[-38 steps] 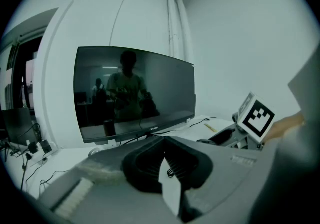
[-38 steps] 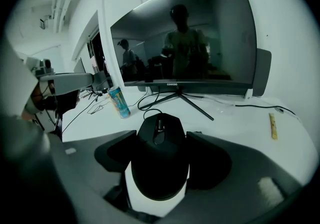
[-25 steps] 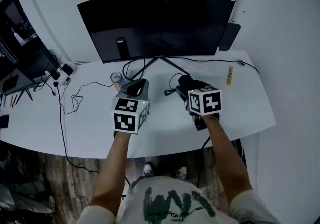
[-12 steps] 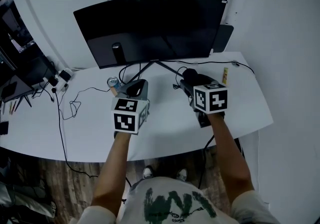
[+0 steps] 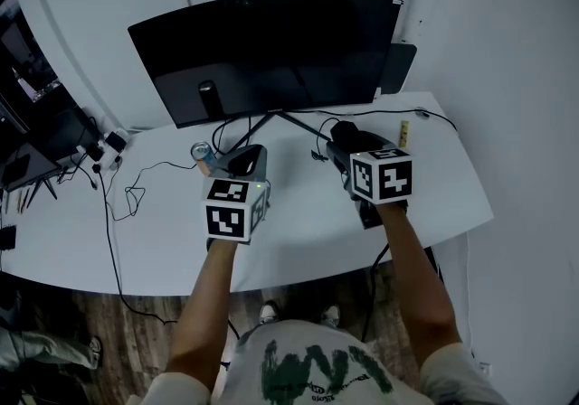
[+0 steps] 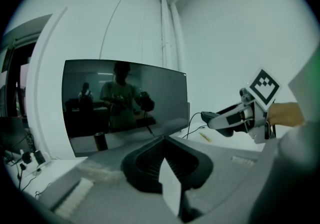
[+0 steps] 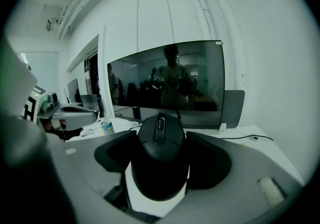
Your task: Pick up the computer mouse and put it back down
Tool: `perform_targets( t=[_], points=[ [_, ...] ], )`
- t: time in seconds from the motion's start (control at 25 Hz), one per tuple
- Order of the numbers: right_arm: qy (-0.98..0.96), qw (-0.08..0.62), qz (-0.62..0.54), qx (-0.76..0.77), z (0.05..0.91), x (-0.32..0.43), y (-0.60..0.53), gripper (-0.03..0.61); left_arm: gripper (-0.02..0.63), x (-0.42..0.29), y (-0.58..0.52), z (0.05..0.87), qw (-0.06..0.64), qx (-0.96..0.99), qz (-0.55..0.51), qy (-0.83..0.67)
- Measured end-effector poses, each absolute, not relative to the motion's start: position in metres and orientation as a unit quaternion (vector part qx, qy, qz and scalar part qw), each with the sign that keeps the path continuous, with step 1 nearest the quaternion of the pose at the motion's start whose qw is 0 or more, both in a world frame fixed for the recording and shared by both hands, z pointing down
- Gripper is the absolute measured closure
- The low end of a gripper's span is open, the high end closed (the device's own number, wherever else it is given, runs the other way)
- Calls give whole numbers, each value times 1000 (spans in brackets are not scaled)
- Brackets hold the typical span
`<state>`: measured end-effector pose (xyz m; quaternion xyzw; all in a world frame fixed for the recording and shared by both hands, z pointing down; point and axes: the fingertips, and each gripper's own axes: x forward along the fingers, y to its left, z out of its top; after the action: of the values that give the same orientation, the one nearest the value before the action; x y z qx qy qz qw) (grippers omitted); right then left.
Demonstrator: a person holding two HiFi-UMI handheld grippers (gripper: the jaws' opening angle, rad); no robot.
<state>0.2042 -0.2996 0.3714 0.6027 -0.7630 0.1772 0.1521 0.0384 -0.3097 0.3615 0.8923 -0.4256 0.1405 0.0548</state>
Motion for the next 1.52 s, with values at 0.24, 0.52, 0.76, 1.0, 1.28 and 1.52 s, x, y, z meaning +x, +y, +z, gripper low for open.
perform_targets(
  t=[0.24, 0.52, 0.76, 1.0, 1.28, 1.52],
  points=[
    [-761, 154, 176, 604, 373, 209, -299, 268, 611, 43, -310, 364, 54, 893, 144, -423],
    [-756, 159, 181, 608, 378, 220, -295, 268, 611, 53, -308, 365, 53, 896, 146, -415],
    [-751, 160, 187, 613, 384, 231, -290, 268, 611, 65, -305, 370, 51, 900, 153, -406],
    [-745, 166, 196, 616, 393, 241, -284, 268, 611, 76, -302, 375, 54, 902, 156, -399],
    [-737, 171, 210, 619, 408, 255, -278, 268, 611, 92, -296, 380, 59, 907, 153, -388],
    [-726, 186, 228, 622, 432, 273, -270, 268, 611, 110, -292, 392, 69, 909, 158, -379]
  ],
)
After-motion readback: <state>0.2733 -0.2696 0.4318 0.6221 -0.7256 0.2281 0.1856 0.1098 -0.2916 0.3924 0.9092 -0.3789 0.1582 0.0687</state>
